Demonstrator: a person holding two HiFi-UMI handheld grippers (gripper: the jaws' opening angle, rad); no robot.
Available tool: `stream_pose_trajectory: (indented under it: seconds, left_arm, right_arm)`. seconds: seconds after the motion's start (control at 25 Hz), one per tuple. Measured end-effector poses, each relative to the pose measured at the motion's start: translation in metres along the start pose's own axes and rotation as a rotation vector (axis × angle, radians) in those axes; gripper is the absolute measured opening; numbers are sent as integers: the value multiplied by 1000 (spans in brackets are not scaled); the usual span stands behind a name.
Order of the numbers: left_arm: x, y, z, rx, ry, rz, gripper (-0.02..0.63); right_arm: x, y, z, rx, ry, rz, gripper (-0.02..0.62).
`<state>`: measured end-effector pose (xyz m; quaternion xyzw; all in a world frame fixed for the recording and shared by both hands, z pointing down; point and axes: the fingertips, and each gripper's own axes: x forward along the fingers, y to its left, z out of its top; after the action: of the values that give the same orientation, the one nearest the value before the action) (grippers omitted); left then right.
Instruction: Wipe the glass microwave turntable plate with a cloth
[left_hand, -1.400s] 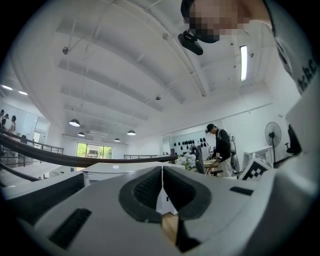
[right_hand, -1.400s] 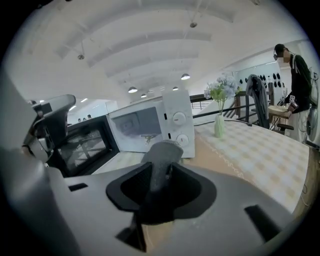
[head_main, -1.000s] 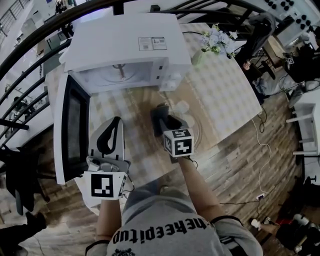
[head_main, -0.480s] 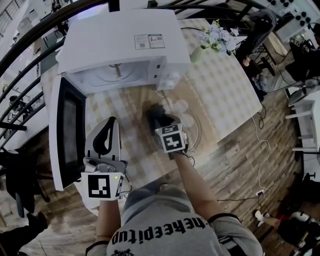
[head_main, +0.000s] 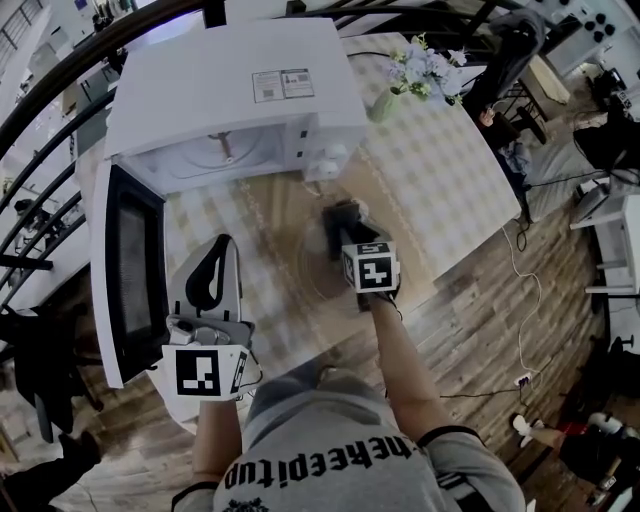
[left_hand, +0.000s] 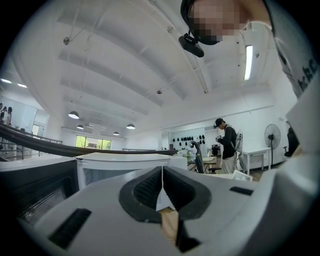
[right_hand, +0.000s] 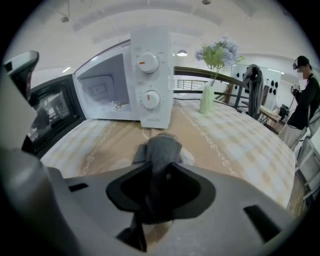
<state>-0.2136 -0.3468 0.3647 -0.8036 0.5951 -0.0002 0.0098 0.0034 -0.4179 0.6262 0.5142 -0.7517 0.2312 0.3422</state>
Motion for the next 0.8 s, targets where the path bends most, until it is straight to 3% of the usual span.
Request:
stream_pose_trajectory:
  seconds: [0.36,0.52,0.64,0.8]
  left_arm:
    - [4,-7,0,-1,-6,-18,11]
    - [1,-5,2,-2,-6,-10,11]
    - [-1,-5,3,-3,-9,-10,11]
    - [-1,-5,4,-6,-14,-12,11]
  right_arm:
    - [-13,-59,-17,96,9,-97,123]
    - [-16,-65,-18,114,20,-106,121]
    - [-22,-51,-12,127,10,-73,120]
    - [-32,3,1,107,-35,54,120]
